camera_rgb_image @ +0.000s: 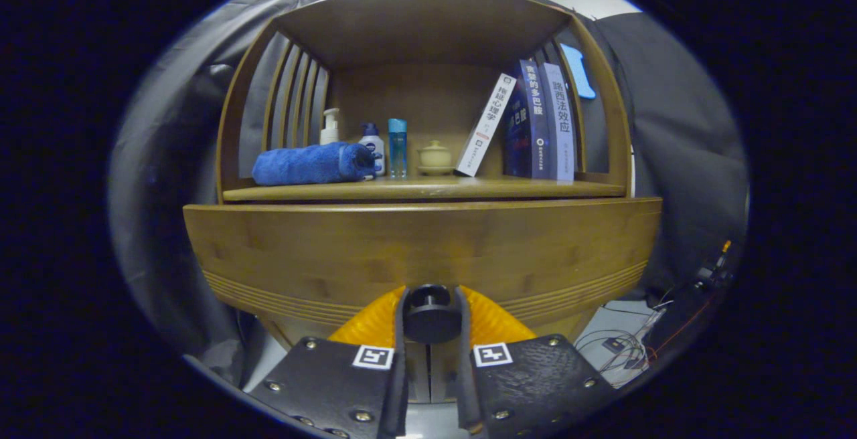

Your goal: Pull open the drawer, take out the items inside it, and place them on the countertop above the cabinet.

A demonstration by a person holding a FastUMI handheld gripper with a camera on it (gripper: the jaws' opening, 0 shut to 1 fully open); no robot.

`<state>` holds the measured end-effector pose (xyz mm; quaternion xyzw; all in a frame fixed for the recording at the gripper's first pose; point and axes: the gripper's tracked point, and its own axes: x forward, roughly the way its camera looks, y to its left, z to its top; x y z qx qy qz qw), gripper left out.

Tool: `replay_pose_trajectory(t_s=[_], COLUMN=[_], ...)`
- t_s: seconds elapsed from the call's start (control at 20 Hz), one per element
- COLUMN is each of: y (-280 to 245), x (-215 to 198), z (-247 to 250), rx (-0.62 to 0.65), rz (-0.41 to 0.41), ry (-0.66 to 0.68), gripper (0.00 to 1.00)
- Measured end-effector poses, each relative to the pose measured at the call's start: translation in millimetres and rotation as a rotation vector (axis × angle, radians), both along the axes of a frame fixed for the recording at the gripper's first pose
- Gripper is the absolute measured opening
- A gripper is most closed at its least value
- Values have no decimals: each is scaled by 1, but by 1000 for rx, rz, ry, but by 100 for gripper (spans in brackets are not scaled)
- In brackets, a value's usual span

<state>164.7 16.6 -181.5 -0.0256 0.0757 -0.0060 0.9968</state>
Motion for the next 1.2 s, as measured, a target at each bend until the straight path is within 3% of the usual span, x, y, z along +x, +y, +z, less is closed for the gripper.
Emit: replay_pose_trajectory(t_s=[0.7,1.05,1.2], y=[3,2,3], x=[-92,-97,-98], z=[-8,-5,-1], rx=[-84,-39,-69], rz=[21,10,45], ry=[50,67,55], gripper=[29,26,26])
